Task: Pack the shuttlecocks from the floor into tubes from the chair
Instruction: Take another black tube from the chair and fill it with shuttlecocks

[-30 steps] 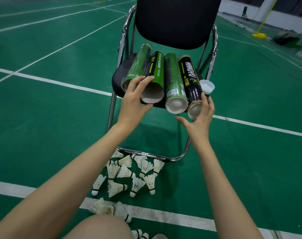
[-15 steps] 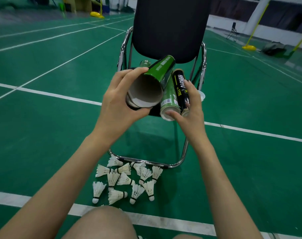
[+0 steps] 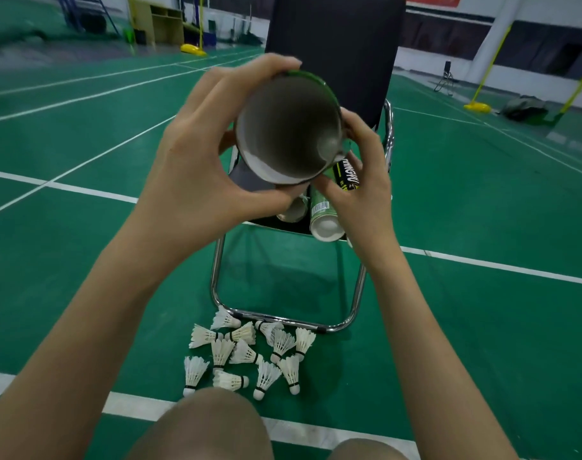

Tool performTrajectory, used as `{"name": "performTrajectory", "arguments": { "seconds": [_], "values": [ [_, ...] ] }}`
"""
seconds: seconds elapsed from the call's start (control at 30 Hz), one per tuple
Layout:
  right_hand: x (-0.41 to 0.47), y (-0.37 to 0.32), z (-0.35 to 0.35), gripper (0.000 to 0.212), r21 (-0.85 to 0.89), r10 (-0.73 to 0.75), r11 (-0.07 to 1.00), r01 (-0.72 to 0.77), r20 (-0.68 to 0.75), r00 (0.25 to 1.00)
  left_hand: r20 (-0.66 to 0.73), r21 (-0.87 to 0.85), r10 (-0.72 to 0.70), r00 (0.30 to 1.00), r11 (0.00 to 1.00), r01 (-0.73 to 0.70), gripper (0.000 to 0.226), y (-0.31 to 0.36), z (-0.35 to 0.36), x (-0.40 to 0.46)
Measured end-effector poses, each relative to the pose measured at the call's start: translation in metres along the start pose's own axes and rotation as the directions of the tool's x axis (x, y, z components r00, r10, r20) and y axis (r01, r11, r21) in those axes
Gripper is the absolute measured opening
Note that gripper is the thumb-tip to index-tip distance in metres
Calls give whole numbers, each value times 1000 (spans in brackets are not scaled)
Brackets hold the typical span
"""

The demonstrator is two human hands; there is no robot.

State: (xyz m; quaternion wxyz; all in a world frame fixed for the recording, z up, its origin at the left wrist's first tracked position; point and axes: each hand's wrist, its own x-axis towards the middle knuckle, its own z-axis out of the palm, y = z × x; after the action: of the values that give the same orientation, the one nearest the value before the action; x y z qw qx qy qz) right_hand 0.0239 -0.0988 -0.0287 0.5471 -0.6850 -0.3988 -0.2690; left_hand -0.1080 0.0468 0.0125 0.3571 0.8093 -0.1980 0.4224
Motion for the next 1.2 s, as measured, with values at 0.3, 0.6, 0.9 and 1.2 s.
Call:
{"name": "performTrajectory", "arguments": {
  "seconds": [0.3, 0.6, 0.9, 1.2],
  "values": [
    [-1, -27, 14, 50, 259, 195, 946, -196, 31, 980, -16, -86, 119, 993, 989, -120, 80, 8, 7, 15],
    [-14, -26, 16, 37, 49, 355, 923, -381, 273, 894, 15, -19, 127, 992, 992, -127, 75, 2, 17, 8],
    [-42, -26, -36, 75, 230, 308, 897, -376, 283, 908, 85, 45, 78, 993, 996, -82, 76, -27, 50, 1],
    [-51, 2, -34, 65, 286, 387, 852, -438, 218, 896, 216, 94, 7, 976, 995, -28, 73, -71, 89, -12]
  ]
}}
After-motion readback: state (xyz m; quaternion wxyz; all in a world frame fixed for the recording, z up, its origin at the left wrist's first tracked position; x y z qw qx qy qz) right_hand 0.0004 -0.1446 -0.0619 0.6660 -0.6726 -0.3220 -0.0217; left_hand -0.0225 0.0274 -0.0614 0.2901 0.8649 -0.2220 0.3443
